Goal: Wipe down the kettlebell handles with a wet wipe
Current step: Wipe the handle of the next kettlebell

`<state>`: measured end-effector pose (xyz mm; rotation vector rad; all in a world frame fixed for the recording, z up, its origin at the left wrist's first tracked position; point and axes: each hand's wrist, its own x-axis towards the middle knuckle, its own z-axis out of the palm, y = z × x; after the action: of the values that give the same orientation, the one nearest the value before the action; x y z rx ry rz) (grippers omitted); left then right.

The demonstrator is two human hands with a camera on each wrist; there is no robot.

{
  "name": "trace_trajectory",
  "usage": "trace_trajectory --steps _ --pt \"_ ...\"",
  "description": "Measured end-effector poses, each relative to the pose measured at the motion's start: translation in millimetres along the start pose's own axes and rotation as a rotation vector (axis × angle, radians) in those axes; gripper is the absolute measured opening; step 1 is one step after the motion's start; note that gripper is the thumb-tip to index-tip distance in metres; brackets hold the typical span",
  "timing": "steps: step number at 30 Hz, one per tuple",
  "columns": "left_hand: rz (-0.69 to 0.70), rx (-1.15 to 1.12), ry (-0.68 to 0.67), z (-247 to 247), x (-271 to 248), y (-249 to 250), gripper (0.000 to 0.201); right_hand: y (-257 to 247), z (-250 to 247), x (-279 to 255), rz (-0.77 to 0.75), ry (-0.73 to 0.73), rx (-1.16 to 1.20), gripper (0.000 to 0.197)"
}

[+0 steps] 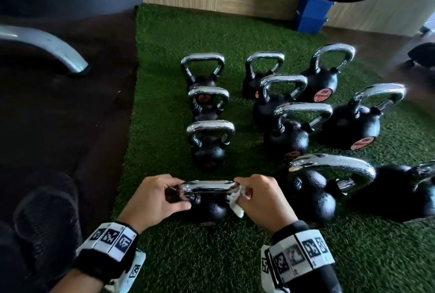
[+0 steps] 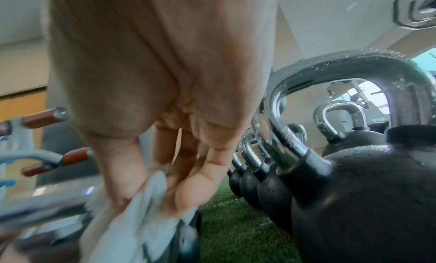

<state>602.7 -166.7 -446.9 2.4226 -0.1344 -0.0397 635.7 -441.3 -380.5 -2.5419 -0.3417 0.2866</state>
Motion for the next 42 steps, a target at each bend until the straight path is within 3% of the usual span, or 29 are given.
trace_trajectory --steps 2,4,13,20,23,29,33,37,42 --pt "-0.075 0.075 -0.195 -5.9 2.6 -1.1 0.06 5.3 -14.1 2.4 -0.015 -0.058 0.02 0.039" --pt "-0.14 0.174 -0.301 -15.2 5.9 0.6 0.069 7.5 -30.1 4.6 -0.017 -0.039 0.064 0.031" --pt "-0.328 0.186 -0.295 -80.6 46.2 35.9 0.051 -3.5 -88.2 18.9 0.006 0.139 0.386 0.029" --pt "-0.386 0.089 -0.347 -75.7 88.9 9.8 0.052 -10.1 -86.5 64.4 0.036 0.115 0.718 0.032" --pt "-0.428 -0.03 -0.358 -59.7 110.9 -8.0 0.061 -9.9 -79.9 101.2 0.0 0.128 0.703 0.014" --pt "-0.357 -0.209 -0.233 -8.0 142.7 -37.3 0.092 -11.5 -52.2 144.3 -0.052 0.201 0.659 0.039" --pt "-0.237 -0.465 -0.195 24.9 164.4 -47.5 0.089 -12.1 -36.0 159.0 -0.11 0.211 0.598 0.033" --pt "-0.213 -0.651 -0.146 46.8 181.3 -54.7 0.072 -13.0 -29.5 165.4 -0.193 0.218 0.433 0.028" --pt "-0.14 -0.732 -0.221 45.4 188.5 -68.5 0.071 -22.7 -31.2 173.7 -0.265 0.285 0.299 0.033"
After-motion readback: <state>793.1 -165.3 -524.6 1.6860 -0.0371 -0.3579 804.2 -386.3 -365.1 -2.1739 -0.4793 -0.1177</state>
